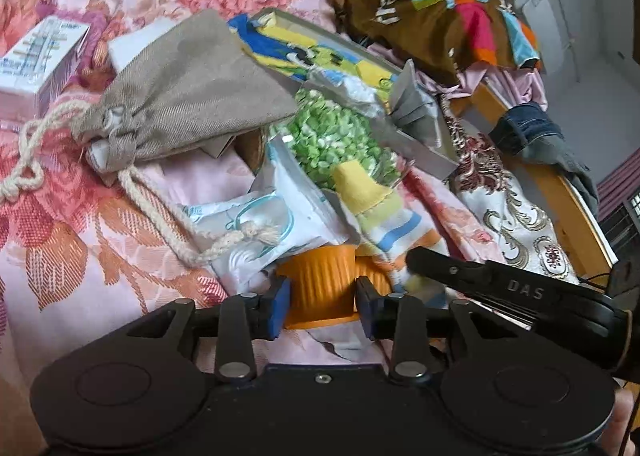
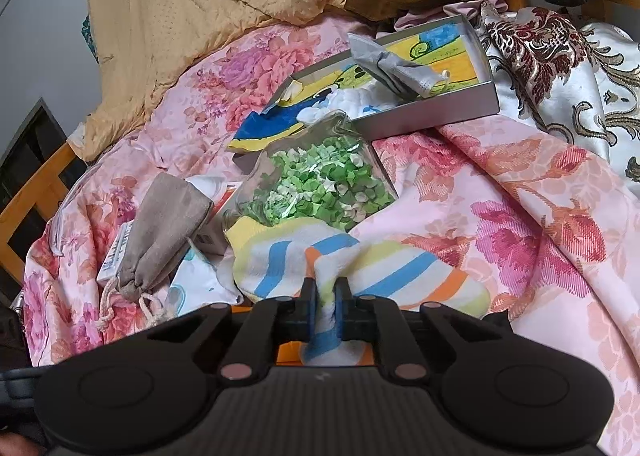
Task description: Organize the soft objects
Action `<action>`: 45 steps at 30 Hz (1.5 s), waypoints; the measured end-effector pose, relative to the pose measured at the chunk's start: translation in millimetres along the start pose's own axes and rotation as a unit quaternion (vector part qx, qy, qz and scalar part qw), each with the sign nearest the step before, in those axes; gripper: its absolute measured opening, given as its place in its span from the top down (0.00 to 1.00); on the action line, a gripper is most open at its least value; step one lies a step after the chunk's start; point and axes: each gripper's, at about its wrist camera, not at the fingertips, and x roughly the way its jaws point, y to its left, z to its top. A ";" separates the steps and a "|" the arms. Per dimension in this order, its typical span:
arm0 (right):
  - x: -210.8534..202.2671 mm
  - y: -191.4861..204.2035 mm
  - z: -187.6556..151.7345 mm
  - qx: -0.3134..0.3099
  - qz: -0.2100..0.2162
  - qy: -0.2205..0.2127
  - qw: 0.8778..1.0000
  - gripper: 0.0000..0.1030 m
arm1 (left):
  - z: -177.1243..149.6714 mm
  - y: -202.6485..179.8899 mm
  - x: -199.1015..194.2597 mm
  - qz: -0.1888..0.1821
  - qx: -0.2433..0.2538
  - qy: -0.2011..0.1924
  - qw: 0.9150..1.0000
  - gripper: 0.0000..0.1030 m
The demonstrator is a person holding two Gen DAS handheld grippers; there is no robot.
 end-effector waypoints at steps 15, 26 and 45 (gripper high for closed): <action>-6.6 1.5 -0.8 0.002 -0.004 -0.012 1.000 0.91 | 5.7 7.5 5.2 0.007 -0.030 0.007 1.000 0.70; -46.5 -9.8 4.7 0.042 0.010 -0.103 0.994 0.95 | 11.6 -33.4 -32.2 0.004 0.025 -0.033 0.999 0.79; -73.0 -18.6 40.2 0.070 0.049 -0.197 0.977 0.95 | 79.5 -62.6 -76.7 -0.012 0.032 -0.106 0.994 0.80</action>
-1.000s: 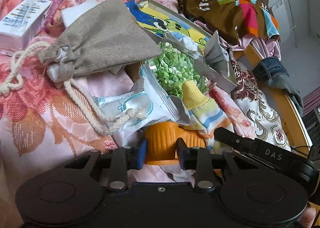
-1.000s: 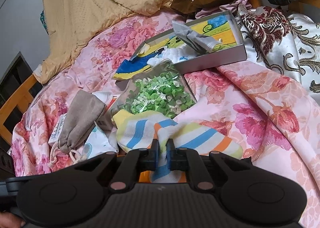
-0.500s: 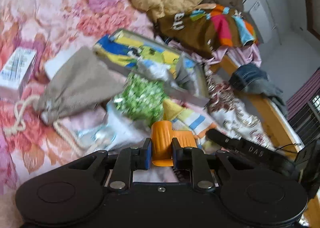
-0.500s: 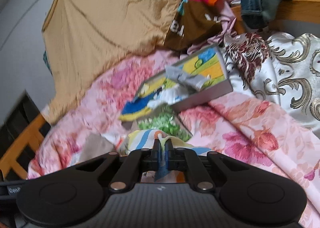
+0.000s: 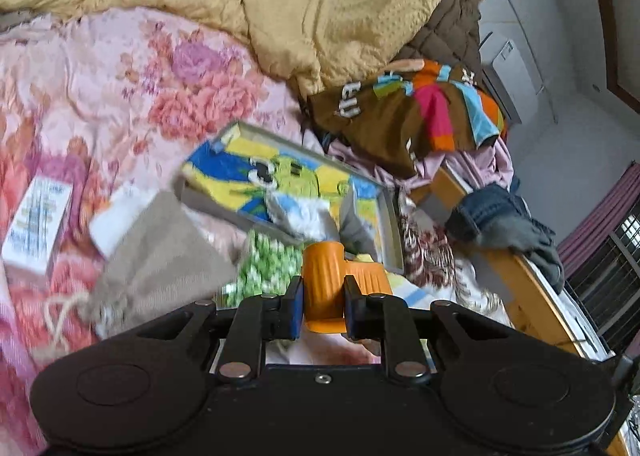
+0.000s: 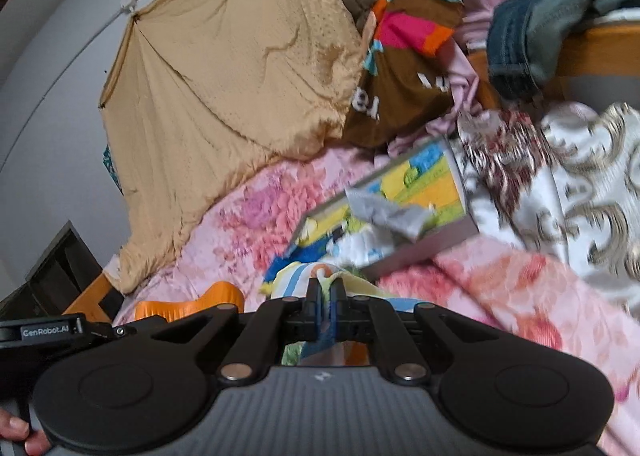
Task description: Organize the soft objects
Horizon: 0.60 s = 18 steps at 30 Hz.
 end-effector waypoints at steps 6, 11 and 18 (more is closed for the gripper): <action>31.8 -6.1 41.0 -0.008 0.005 -0.061 0.998 0.95 | 34.4 -4.2 25.3 0.001 0.016 -0.034 0.999 0.79; 77.7 -23.1 67.7 0.003 -0.010 -0.083 0.996 0.95 | 60.4 -10.2 66.1 0.004 0.028 -0.059 0.998 0.79; 140.8 -56.4 78.6 0.009 -0.026 -0.086 0.996 0.95 | 79.8 -18.6 150.1 0.005 0.065 -0.061 0.996 0.79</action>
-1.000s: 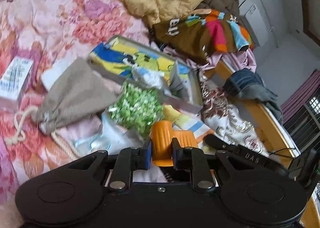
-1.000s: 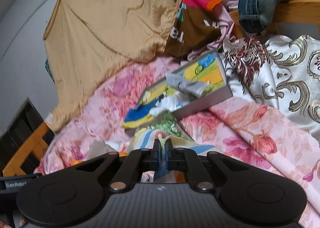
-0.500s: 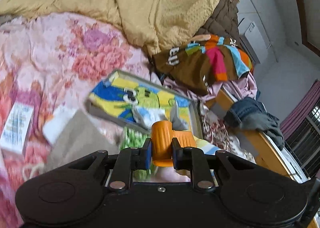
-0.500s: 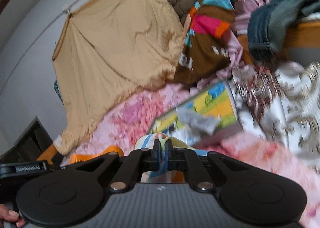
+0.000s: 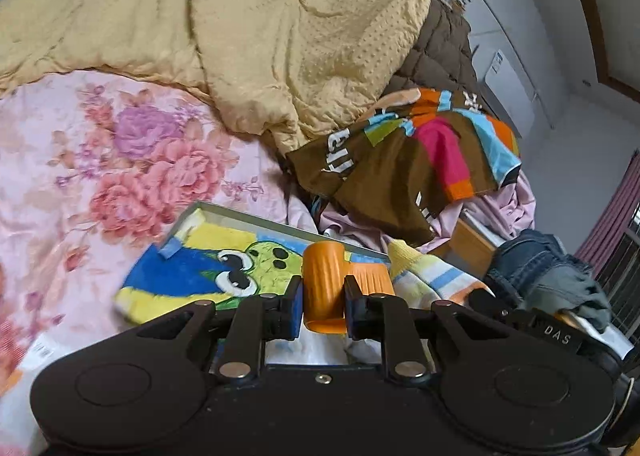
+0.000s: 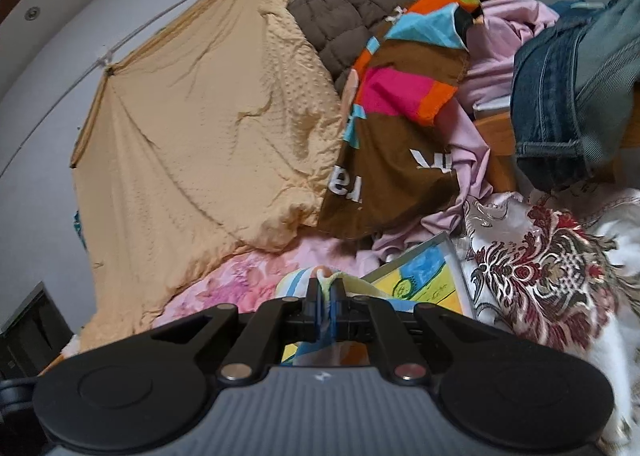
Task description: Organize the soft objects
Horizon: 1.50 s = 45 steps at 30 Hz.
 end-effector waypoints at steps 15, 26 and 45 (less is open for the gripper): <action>67.9 -27.7 -32.9 0.026 -0.012 0.117 0.993 0.95 | -35.4 14.2 106.2 0.038 0.000 0.060 0.997 0.79; 78.6 -25.7 -48.6 0.013 -0.032 0.167 0.985 0.95 | -38.7 23.4 120.5 0.069 0.001 0.102 0.992 0.78; 73.8 -21.5 -38.4 -0.008 -0.044 0.158 0.986 0.69 | -39.7 29.3 108.3 0.090 -0.003 0.096 0.991 0.59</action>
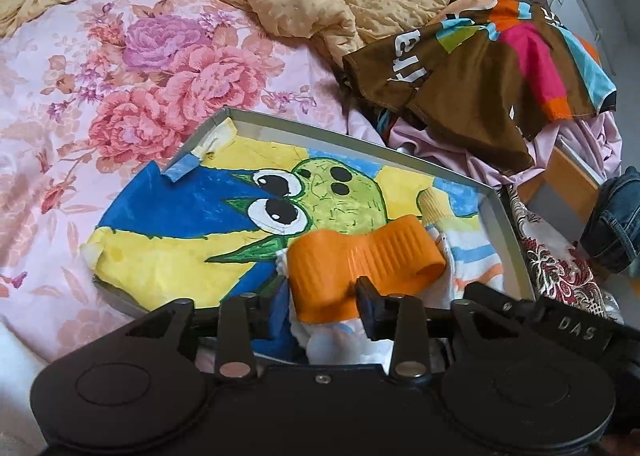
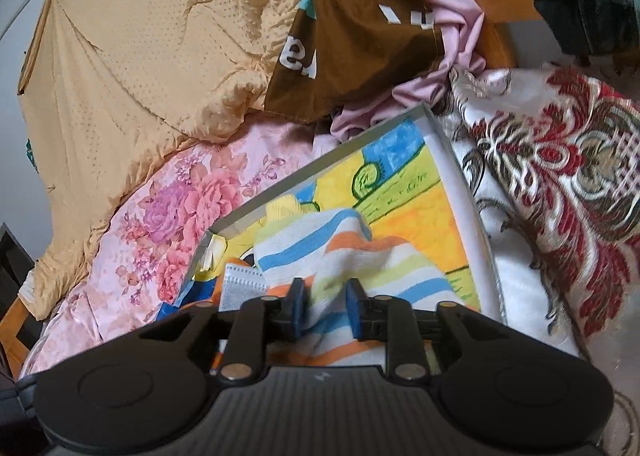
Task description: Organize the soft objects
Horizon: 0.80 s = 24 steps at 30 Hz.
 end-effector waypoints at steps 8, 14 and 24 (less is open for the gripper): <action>-15.1 9.0 6.7 -0.037 -0.017 -0.027 0.999 0.42 | 1.9 -0.8 -19.1 0.005 0.003 -0.018 1.000 0.36; -40.6 19.5 13.1 -0.063 -0.026 -0.052 0.996 0.26 | 4.8 0.1 -42.7 0.013 0.003 -0.045 0.999 0.27; -105.2 41.0 15.7 -0.090 -0.022 -0.094 0.991 0.05 | 10.3 -6.6 -98.2 0.017 0.021 -0.082 0.996 0.16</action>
